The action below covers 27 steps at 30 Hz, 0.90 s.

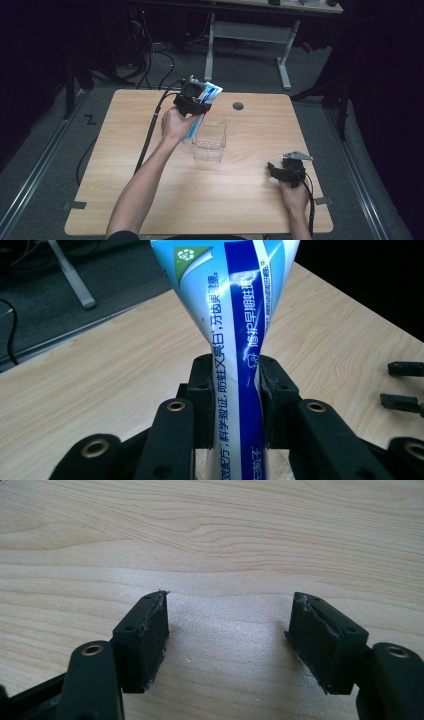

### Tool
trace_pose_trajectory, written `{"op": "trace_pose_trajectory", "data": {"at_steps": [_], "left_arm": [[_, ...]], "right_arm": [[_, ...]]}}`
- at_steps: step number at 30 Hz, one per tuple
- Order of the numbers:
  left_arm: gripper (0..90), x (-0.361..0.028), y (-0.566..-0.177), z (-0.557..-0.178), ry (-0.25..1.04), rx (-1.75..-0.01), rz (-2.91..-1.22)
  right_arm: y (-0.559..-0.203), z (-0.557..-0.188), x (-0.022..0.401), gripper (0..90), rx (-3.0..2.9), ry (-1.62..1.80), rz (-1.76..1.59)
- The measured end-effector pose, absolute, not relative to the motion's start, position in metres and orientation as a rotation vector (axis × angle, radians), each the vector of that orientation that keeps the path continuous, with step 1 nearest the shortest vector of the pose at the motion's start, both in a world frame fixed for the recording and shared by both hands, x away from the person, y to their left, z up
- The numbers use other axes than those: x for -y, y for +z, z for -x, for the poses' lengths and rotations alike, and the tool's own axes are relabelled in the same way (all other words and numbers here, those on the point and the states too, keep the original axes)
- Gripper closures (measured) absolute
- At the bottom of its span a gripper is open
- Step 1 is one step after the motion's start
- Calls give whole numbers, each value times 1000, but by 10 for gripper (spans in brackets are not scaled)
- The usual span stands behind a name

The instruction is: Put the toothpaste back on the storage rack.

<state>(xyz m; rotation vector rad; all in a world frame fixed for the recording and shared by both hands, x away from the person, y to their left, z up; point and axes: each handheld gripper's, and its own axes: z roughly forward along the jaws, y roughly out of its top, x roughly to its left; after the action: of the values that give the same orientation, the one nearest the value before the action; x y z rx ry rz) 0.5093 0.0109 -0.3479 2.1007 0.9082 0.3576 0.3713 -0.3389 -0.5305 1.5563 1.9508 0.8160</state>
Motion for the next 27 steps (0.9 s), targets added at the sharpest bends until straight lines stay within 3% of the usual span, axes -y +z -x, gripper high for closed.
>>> {"op": "trace_pose_trajectory", "data": {"at_steps": [27], "left_arm": [[713,11,-360,-519,331,-896,-1985]], "right_arm": [[-531,-371,339,325,-1948,819,-1560]]}}
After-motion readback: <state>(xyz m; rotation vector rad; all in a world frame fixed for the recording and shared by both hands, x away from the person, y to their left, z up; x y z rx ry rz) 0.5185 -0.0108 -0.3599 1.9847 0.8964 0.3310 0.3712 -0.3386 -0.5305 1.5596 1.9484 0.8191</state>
